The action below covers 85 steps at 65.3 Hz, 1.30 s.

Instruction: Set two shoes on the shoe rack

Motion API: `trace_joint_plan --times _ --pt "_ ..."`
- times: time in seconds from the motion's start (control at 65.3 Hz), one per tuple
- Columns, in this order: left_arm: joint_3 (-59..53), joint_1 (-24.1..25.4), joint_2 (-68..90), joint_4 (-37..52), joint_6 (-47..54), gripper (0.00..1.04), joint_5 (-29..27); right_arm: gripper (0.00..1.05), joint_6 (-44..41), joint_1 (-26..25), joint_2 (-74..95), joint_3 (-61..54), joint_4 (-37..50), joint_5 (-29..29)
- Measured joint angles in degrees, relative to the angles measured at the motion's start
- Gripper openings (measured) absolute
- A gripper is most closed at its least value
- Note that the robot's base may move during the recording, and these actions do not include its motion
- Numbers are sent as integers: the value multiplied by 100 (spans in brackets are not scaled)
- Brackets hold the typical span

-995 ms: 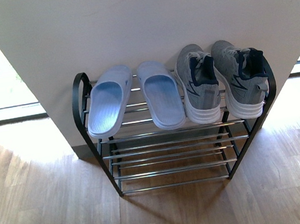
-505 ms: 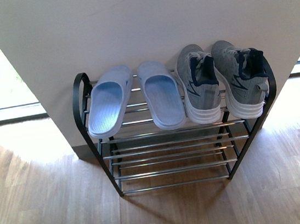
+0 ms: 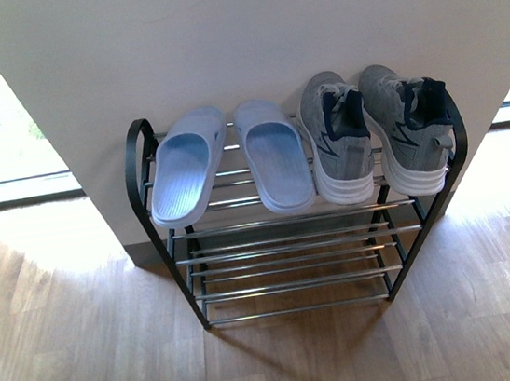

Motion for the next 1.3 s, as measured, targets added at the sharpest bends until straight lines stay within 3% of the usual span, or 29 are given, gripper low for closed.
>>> trace_joint_plan --times 0.276,1.302 --pt "0 0 0 0 9 97 0 96 0 0 -2 0 0 0" --pt "0 4 -2 0 15 95 2 96 0 0 -2 0 -4 -2"
